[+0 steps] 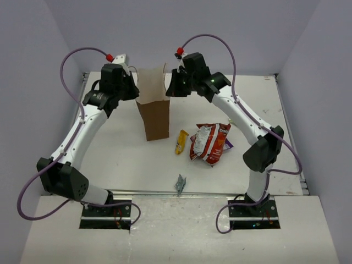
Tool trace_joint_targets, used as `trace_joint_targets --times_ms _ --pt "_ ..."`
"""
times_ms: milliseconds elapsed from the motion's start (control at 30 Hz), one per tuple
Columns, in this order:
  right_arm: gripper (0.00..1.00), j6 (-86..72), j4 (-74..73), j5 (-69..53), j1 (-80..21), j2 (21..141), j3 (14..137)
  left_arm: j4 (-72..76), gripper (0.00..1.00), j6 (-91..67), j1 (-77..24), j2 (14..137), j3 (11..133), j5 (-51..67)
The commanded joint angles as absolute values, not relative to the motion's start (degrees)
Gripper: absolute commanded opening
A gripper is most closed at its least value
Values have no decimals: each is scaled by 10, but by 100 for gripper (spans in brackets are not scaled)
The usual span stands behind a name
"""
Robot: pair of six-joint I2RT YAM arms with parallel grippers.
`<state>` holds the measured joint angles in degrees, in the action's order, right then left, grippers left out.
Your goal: Place the snacks into the paper bag
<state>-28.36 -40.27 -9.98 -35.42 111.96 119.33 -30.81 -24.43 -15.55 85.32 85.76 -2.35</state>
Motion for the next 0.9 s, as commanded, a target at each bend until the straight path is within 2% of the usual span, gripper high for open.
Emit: trace_joint_targets --times_ms 0,467,500,533,567,600,667,700,733,767,800,867 --pt "0 -273 -421 -98 -380 1049 1169 -317 0 -229 -162 807 834 40" --pt "0 -311 -461 -66 -433 917 1041 -331 0 -234 -214 744 768 98" --pt "12 -315 -464 -63 -435 912 1035 -336 0 -234 -214 737 766 98" --pt "38 -319 -464 -61 -435 905 1029 -337 2 -233 -214 734 764 97" --pt "43 -323 -464 -58 -436 901 1020 -339 10 -231 -214 729 760 96" --pt "46 -324 -463 -56 -436 898 1016 -339 25 -230 -214 726 759 93" --pt "52 -329 -464 -51 -436 895 1014 -344 35 -229 -214 723 761 89" --pt "61 -330 -466 -43 -436 894 1017 -346 59 -229 -214 722 765 87" --pt "65 -333 -473 -39 -436 893 1024 -349 71 -233 -214 722 769 78" --pt "67 -333 -475 -34 -436 889 1027 -356 92 -235 -214 721 773 72" --pt "70 -332 -480 -23 -436 886 1030 -359 100 -236 -214 721 781 69" --pt "74 -333 -488 -16 -436 870 1033 -364 100 -233 -214 718 791 62"
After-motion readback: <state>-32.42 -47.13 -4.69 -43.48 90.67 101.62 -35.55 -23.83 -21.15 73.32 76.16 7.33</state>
